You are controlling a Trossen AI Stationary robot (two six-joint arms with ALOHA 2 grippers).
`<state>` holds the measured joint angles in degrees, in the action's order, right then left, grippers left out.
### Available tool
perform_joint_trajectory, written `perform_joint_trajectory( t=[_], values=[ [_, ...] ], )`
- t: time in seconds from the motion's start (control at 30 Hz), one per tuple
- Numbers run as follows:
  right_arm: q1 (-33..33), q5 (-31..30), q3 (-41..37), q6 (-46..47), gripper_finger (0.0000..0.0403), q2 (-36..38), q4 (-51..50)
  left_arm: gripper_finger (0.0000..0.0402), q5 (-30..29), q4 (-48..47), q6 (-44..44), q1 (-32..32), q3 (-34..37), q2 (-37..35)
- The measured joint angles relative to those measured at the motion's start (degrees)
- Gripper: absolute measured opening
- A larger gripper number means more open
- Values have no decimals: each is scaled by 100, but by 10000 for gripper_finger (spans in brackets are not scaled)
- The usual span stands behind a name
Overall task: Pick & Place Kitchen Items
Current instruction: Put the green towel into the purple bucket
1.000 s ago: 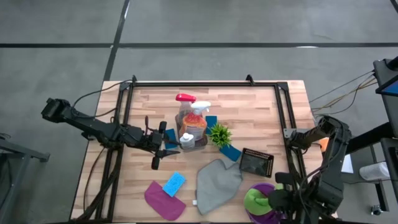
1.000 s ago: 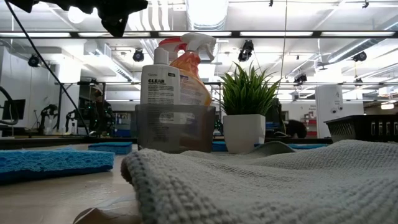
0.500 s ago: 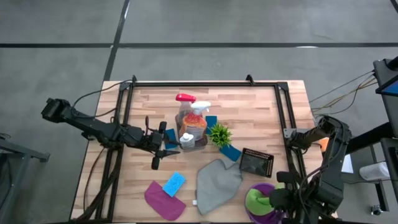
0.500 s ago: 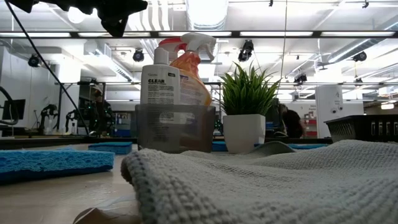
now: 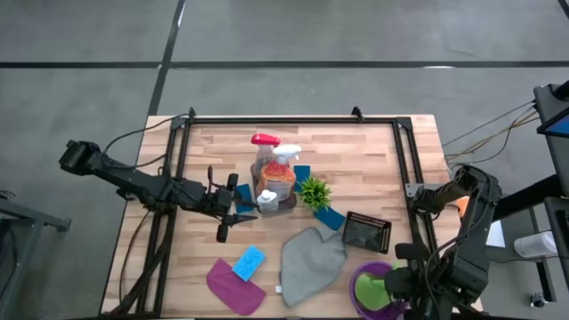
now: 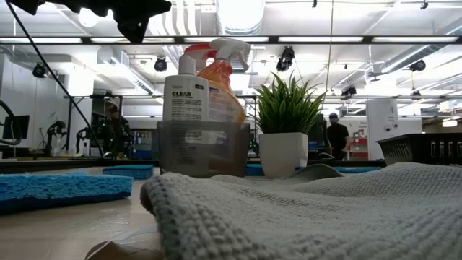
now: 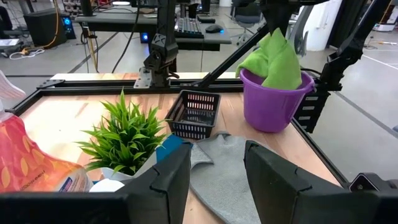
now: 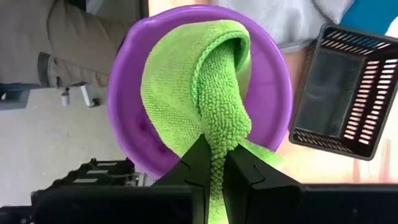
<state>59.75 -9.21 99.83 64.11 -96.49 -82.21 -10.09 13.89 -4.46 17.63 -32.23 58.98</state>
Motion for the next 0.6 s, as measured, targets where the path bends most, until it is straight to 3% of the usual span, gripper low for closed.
perform_joint_trajectory(
  t=[0.17, 0.47, 0.6],
  values=[
    [-1, -181, -9, 87, 67, 0, -33, 155, 0, -2, 12, -7, 0, 0],
    [-31, -306, -4, 191, 226, -61, -35, 155, 0, -2, 37, -9, 0, 0],
    [-25, -654, -1, 166, 239, -99, -37, 155, 0, -2, 35, -9, 0, 0]
  ],
)
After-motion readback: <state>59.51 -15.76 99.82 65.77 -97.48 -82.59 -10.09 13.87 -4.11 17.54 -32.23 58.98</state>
